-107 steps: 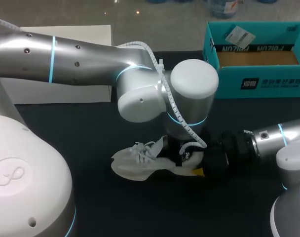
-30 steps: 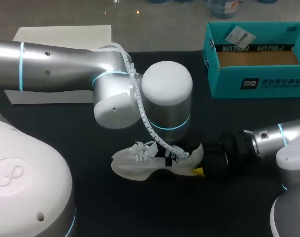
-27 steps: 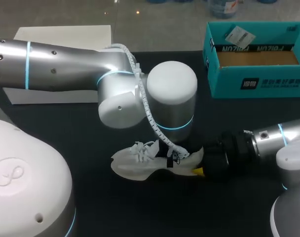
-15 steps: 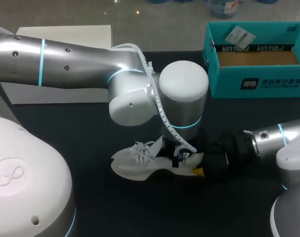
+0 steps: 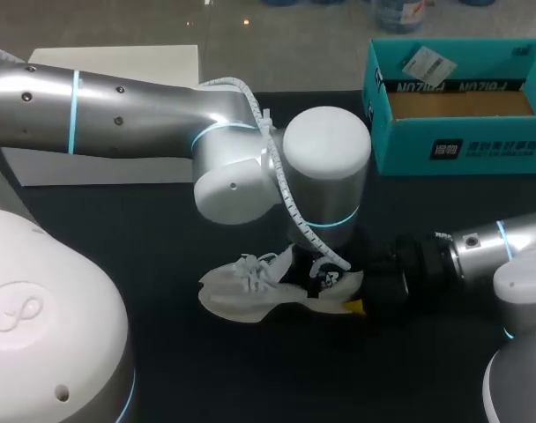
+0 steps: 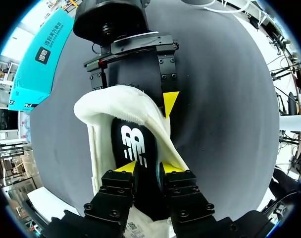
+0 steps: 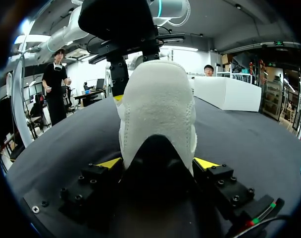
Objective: Take the shoe out of the shoebox, open the shoe tongue, remove and reinsert the insole, then place the shoe into the shoebox
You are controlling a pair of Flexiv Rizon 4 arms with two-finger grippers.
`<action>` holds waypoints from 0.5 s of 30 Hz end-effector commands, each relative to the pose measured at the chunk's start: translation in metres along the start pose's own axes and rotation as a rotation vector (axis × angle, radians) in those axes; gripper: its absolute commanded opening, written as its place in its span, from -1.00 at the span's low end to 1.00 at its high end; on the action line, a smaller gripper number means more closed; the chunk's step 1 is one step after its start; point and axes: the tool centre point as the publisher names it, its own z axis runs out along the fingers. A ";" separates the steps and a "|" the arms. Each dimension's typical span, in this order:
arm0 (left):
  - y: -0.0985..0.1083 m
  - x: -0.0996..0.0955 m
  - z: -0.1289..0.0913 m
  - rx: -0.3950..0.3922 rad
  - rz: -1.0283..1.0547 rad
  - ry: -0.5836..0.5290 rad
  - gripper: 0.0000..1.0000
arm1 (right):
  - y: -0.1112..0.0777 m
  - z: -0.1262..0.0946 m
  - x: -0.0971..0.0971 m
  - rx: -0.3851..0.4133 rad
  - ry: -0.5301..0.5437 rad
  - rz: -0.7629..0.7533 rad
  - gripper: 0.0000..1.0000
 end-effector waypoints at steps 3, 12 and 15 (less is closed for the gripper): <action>-0.004 -0.006 0.020 -0.009 0.003 0.024 -0.41 | -0.005 0.005 0.000 0.005 -0.001 0.002 -1.00; 0.002 0.011 0.073 -0.045 0.022 0.100 -0.44 | -0.005 0.005 0.000 0.005 -0.001 0.002 -1.00; 0.007 0.018 0.086 -0.048 0.020 0.114 -1.00 | -0.005 0.005 0.000 0.005 -0.001 0.002 -1.00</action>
